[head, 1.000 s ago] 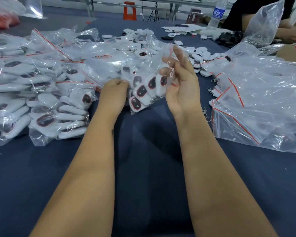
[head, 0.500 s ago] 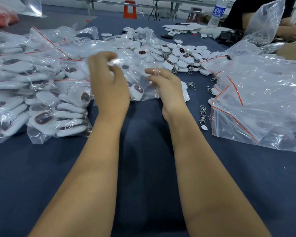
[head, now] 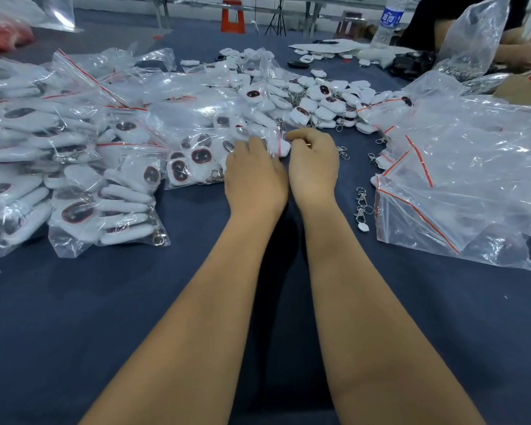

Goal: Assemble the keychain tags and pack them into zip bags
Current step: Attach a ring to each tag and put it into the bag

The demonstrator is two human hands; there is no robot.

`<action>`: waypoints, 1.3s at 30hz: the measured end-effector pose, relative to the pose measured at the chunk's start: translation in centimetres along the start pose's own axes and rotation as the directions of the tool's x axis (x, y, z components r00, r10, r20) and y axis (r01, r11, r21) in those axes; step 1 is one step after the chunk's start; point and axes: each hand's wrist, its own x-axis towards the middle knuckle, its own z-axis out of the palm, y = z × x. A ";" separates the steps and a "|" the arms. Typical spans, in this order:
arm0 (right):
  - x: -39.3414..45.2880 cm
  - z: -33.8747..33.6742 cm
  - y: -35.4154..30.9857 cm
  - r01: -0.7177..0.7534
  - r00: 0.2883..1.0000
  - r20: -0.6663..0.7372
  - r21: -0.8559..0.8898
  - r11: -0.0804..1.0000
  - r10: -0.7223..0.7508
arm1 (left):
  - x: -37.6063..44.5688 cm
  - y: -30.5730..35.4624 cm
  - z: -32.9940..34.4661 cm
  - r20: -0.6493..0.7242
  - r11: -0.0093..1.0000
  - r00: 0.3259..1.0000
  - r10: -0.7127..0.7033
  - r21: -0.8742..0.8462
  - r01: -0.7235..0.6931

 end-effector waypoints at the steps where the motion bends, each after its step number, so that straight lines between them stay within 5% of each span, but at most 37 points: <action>1: 0.2 -0.4 0.1 -0.009 1.000 -0.012 -0.059 0.998 0.008 | -0.1 0.2 0.2 -0.012 0.999 1.000 -0.016 0.027 0.016; 5: 1.0 -1.4 0.6 -0.021 0.999 0.031 -0.411 0.911 0.037 | -0.6 0.9 0.6 -0.002 0.993 0.998 -0.068 0.096 0.068; 10: 0.6 -1.5 1.3 0.018 0.987 0.143 -0.549 0.836 0.073 | -0.5 0.7 0.6 0.068 0.968 0.997 -0.042 0.251 0.024; 18: 0.4 -0.9 1.2 0.073 0.994 0.098 -0.253 0.965 -0.049 | -0.5 0.1 0.2 0.023 0.967 0.994 -0.106 0.235 0.097; 24: -0.1 -0.2 0.8 0.107 0.990 0.108 -0.188 0.976 -0.087 | -0.5 0.3 0.0 -0.109 0.998 0.994 -0.010 0.057 0.016; 27: -0.6 -0.1 0.6 0.038 0.998 0.042 -0.037 0.999 -0.036 | -0.8 0.3 -0.1 -0.021 0.976 0.996 0.082 0.202 -0.076; 33: -0.5 0.3 0.5 -0.086 0.993 0.095 0.250 0.964 0.064 | -1.1 0.4 -0.5 0.100 0.985 0.994 -0.035 0.170 0.017; 36: -0.5 0.5 0.6 -0.143 0.982 0.164 0.355 0.924 0.089 | -0.7 0.1 -0.8 0.073 0.995 0.993 -0.094 0.048 0.090; 39: -0.5 0.4 0.6 -0.139 0.981 0.181 0.432 0.891 0.066 | -0.4 -0.4 -1.0 0.115 0.933 0.976 -0.185 -0.291 0.211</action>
